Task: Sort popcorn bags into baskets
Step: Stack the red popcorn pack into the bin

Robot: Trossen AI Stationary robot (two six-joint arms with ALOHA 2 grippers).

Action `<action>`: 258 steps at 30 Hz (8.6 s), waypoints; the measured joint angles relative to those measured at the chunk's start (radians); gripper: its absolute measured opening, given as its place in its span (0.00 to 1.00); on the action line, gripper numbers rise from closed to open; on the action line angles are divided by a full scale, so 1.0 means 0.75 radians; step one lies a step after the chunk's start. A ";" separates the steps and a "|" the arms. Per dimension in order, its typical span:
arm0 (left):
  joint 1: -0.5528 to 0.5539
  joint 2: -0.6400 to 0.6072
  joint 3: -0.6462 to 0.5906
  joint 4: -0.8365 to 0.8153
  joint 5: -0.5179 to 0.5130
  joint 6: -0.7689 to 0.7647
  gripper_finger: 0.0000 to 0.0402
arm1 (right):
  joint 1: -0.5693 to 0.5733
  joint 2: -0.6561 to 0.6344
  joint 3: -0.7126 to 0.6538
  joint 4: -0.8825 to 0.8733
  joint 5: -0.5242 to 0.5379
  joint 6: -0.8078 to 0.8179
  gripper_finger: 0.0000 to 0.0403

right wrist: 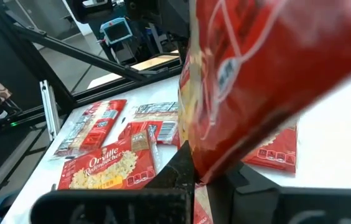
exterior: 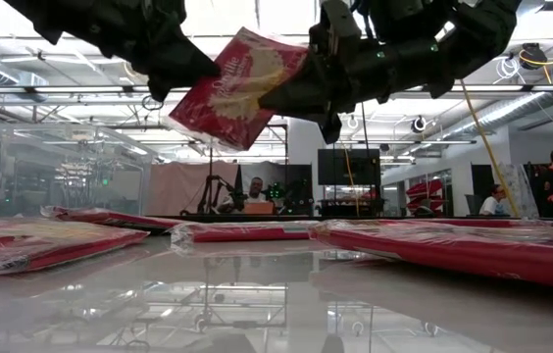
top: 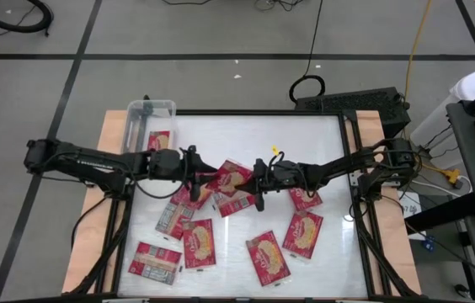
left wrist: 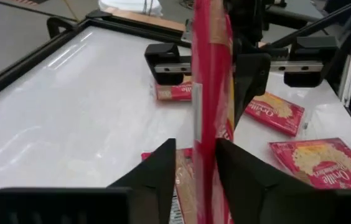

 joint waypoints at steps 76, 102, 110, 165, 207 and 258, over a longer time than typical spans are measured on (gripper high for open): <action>1.214 -0.621 0.065 -1.113 -0.088 -0.031 0.04 | -0.064 -0.001 0.000 0.150 0.176 -0.383 0.32; 1.214 -0.610 -0.109 -1.015 -0.080 -0.171 0.08 | -0.063 0.000 0.000 0.150 0.176 -0.388 0.32; 1.214 -0.611 -0.177 -0.974 -0.120 -0.161 0.08 | -0.063 0.000 0.000 0.151 0.176 -0.388 0.32; 0.121 -0.609 -0.229 -0.422 -0.108 0.128 0.27 | 0.012 -0.051 0.056 -0.452 0.222 -0.034 0.32; -0.549 -0.116 -0.229 -0.953 -0.474 -1.485 0.27 | 0.092 -0.045 -0.250 0.048 0.208 -0.393 0.32; -0.450 0.083 0.012 -0.439 -0.860 -0.317 0.00 | 0.201 -0.037 -0.187 0.206 0.699 -0.106 0.32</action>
